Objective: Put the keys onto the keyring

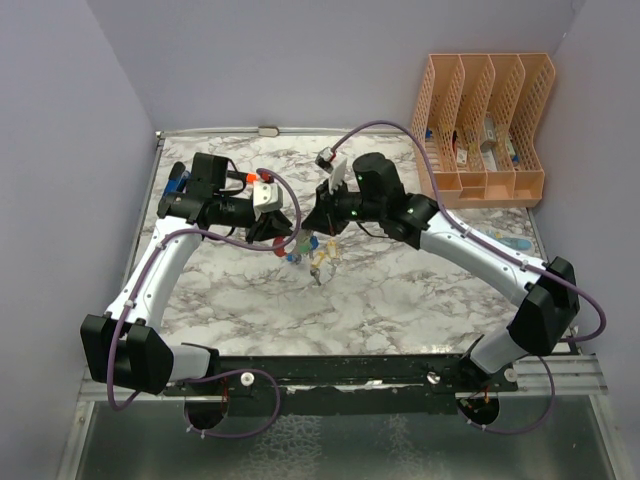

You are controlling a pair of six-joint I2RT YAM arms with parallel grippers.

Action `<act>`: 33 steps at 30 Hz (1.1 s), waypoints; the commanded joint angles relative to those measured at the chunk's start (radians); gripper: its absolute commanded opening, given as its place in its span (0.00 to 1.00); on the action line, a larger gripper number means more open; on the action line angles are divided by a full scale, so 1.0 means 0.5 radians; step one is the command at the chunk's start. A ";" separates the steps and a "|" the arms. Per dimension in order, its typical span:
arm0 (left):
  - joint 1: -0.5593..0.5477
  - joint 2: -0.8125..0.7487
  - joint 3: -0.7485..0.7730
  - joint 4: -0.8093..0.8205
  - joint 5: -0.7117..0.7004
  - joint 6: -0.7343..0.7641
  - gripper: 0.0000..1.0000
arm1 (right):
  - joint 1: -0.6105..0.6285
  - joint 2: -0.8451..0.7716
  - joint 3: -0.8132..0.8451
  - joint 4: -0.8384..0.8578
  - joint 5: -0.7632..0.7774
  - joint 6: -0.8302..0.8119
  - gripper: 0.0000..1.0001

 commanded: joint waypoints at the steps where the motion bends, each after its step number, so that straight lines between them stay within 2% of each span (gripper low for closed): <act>1: -0.002 -0.055 0.085 -0.038 -0.030 -0.071 0.22 | -0.010 0.039 0.181 -0.122 0.216 0.093 0.01; 9: -0.025 -0.053 0.032 -0.297 0.198 0.021 0.18 | -0.009 0.086 0.244 -0.154 0.319 0.155 0.01; 16: -0.039 -0.054 0.239 -0.689 0.244 0.217 0.21 | -0.009 0.135 0.307 -0.191 0.391 0.169 0.01; 19: -0.040 -0.056 0.319 -0.741 0.263 0.188 0.22 | -0.009 0.156 0.329 -0.216 0.405 0.164 0.01; 20: -0.042 -0.053 0.324 -0.756 0.307 0.184 0.25 | -0.009 0.159 0.335 -0.225 0.419 0.165 0.01; 24: -0.109 -0.058 0.249 -0.781 0.516 0.176 0.32 | -0.009 0.161 0.362 -0.251 0.477 0.169 0.01; 28: -0.221 -0.062 0.122 -0.698 0.511 0.087 0.33 | -0.009 0.182 0.406 -0.268 0.498 0.180 0.01; 31: -0.314 -0.056 0.046 -0.614 0.543 0.003 0.39 | -0.009 0.213 0.454 -0.273 0.501 0.193 0.01; 33: -0.401 -0.056 -0.006 -0.490 0.498 -0.110 0.39 | -0.009 0.228 0.481 -0.277 0.508 0.201 0.01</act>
